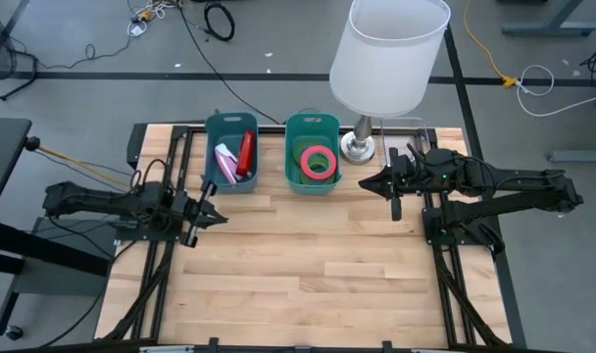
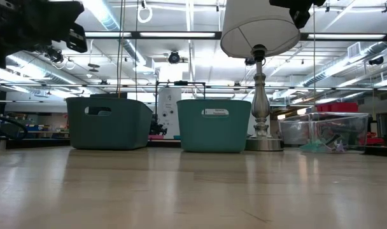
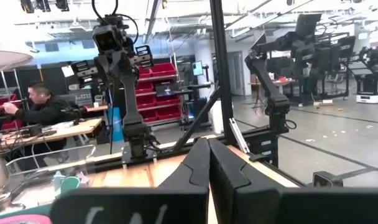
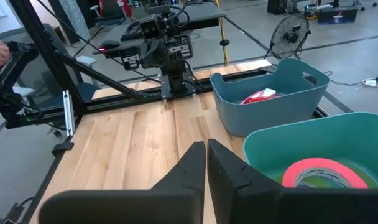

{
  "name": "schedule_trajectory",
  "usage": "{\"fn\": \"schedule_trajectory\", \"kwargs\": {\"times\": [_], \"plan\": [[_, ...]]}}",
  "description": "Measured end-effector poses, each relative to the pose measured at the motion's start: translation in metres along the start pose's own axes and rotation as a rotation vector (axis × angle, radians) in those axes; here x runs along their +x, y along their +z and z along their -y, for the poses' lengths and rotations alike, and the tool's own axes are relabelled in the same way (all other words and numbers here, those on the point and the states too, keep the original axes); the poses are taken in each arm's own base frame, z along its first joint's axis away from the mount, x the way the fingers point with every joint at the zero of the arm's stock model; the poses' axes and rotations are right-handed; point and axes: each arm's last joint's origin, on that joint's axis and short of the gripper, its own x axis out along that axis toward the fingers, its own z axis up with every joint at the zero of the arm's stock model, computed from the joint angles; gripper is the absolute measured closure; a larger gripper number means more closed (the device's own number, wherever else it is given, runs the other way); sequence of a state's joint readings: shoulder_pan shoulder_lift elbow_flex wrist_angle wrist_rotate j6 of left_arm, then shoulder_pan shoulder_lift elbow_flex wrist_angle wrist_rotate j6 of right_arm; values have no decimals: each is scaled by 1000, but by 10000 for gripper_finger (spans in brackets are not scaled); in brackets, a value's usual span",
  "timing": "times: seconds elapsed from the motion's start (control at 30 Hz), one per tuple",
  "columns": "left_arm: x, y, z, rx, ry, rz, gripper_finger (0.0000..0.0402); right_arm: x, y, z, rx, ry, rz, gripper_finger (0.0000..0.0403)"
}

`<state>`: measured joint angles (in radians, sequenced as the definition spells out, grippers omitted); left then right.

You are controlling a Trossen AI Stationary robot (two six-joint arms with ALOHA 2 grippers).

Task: Pick and place Stapler, Stapler remover, tape
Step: Return to Home Position

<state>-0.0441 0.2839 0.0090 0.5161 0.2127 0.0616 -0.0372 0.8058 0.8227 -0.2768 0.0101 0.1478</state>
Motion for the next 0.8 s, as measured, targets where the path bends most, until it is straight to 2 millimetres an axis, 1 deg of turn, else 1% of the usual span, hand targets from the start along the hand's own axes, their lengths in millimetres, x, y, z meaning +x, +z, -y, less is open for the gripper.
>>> {"fn": "schedule_trajectory", "kwargs": {"times": [0.17,0.43,0.8], "plan": [[-5,0,1,7,19,-14,401,0,0,0,0,0,0,382],[-13,-4,-1,17,135,-61,401,0,0,0,0,0,0,382],[-20,-15,0,-18,164,-178,401,0,0,0,0,0,0,382]]}}
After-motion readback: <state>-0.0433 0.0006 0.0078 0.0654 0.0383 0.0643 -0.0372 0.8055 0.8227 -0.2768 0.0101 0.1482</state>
